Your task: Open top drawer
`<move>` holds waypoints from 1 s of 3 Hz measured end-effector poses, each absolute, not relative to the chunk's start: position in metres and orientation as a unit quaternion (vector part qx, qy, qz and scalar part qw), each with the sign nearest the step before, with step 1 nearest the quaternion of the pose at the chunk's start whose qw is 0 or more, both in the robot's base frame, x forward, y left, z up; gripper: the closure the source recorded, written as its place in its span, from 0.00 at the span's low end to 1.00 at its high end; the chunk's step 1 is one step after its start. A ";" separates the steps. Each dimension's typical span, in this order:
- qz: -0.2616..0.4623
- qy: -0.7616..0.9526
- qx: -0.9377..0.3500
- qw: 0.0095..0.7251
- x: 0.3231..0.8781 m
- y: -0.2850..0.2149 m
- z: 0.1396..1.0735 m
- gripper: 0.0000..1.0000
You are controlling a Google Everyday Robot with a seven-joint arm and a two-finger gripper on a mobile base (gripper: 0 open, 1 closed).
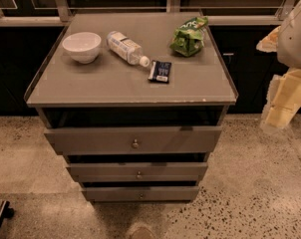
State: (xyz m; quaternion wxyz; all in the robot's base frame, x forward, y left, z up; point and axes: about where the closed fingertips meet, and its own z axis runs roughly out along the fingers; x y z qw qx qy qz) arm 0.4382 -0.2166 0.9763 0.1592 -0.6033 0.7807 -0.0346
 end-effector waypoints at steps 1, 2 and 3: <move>-0.035 0.781 -0.603 0.159 0.438 -0.217 0.976 0.00; -0.042 0.778 -0.603 0.169 0.437 -0.214 0.984 0.00; -0.044 0.780 -0.592 0.196 0.426 -0.216 0.978 0.00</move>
Offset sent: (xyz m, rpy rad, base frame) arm -0.0037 0.0038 0.0130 -0.0027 -0.0343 0.0040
